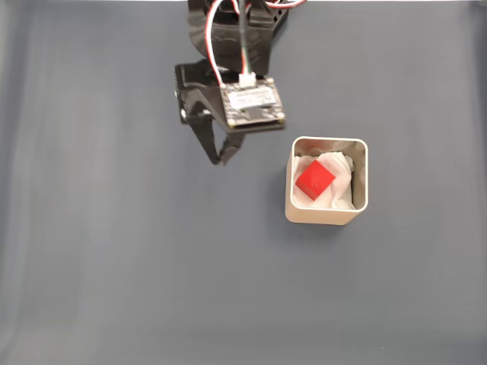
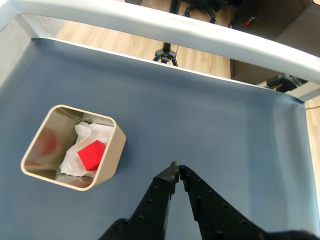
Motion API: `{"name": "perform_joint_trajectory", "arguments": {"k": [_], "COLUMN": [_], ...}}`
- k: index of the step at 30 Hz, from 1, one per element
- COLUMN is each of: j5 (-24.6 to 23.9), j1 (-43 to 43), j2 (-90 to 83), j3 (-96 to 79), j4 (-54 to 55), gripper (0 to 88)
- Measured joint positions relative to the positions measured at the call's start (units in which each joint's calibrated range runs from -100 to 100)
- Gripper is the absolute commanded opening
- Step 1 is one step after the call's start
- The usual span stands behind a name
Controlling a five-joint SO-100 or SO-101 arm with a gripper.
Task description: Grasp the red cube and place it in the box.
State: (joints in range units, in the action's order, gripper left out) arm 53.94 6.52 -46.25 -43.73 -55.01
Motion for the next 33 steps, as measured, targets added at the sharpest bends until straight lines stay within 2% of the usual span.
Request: {"name": "perform_joint_trajectory", "arguments": {"k": [17,33], "j5": [-0.5,-1.9], "j1": [1.3,2.0], "j2": [-26.5,-39.1], "j3": [-30.5,-47.6], "j4": [1.7,1.2], "gripper": [0.2,0.2]}}
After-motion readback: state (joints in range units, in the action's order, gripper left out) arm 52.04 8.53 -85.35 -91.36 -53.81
